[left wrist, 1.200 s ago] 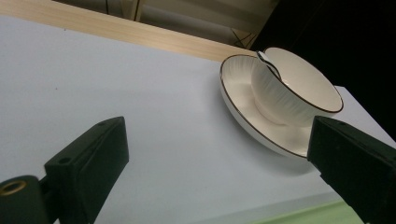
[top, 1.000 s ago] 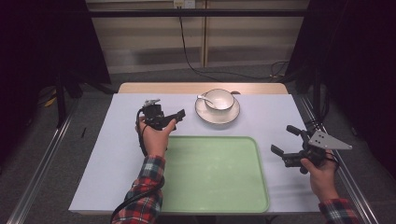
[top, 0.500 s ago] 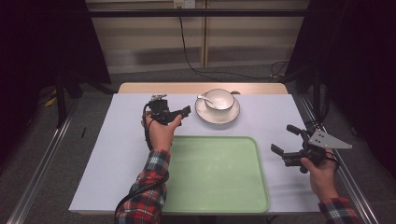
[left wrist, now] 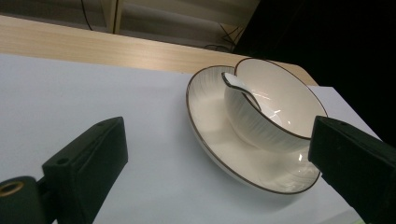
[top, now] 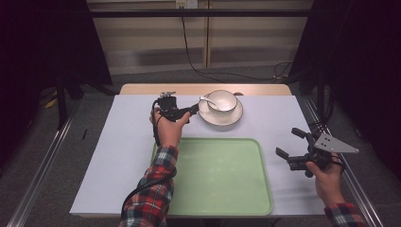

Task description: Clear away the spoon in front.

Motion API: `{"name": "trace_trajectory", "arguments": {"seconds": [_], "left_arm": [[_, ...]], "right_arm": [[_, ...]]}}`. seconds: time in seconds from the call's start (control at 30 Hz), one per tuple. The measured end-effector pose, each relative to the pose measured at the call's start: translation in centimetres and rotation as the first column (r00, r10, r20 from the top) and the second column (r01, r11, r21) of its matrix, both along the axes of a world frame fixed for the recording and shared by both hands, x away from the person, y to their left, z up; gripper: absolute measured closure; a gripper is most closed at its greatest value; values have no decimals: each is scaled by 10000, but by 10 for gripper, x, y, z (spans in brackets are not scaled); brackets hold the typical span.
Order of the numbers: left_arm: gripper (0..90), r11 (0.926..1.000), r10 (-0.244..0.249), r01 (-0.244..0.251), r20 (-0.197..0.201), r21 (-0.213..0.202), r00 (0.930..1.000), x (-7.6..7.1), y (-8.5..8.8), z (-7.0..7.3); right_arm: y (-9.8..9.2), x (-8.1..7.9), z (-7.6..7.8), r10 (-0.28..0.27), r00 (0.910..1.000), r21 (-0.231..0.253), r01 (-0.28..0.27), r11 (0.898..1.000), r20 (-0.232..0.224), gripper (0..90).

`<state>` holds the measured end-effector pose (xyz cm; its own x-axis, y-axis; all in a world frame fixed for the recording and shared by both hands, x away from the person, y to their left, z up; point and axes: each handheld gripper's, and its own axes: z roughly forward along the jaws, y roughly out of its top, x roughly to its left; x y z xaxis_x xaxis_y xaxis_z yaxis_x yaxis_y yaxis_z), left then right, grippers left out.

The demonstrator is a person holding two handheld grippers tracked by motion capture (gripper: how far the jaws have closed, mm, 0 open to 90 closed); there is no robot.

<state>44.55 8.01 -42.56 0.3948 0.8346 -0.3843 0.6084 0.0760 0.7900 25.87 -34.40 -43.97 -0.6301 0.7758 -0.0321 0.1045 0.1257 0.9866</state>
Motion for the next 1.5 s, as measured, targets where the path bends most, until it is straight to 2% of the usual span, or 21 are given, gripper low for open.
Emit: {"name": "trace_trajectory", "arguments": {"seconds": [0.47, 0.73, 0.8, 0.9, 0.97, 1.1, 1.27, 1.4, 1.5], "left_arm": [[45, 9999, -25, 23, -123, -143, 9999, 18, -18, -6], [45, 9996, -44, 36, -256, -286, 9997, 26, -26, -8], [45, 9998, -15, 11, -210, -210, 9998, 28, -27, -9], [47, 9993, -49, 39, -272, -366, 9996, 30, -30, -11], [48, 9994, -142, 134, -264, -312, 9996, 32, -33, -12], [51, 9994, -22, 15, -202, -356, 9998, 35, -37, -14], [76, 9997, 37, -44, -318, -220, 9995, 40, -42, -18], [94, 9996, 83, -93, -358, -269, 9993, 43, -44, -23], [148, 9995, 79, -92, -425, -300, 9991, 45, -47, -26]], "right_arm": [[1, -1, -1, 85, 9999, -143, -87, 9999, -84, 19], [0, -3, 0, 5, 9999, -58, -5, 10000, -105, 19], [1, -3, -1, 37, 9999, -93, -38, 9999, -107, 19], [1, -3, -1, 23, 9999, -92, -24, 10000, -151, 19], [1, -3, -1, 21, 9999, -75, -22, 10000, -120, 19], [1, -1, -1, 116, 9999, -141, -117, 9998, -59, 19], [0, -3, 0, 39, 10000, -41, -39, 10000, -85, 19], [1, -3, 0, 47, 9999, -24, -47, 10000, -109, 19], [1, -3, 0, 20, 10000, -11, -20, 10000, -69, 19]]}}
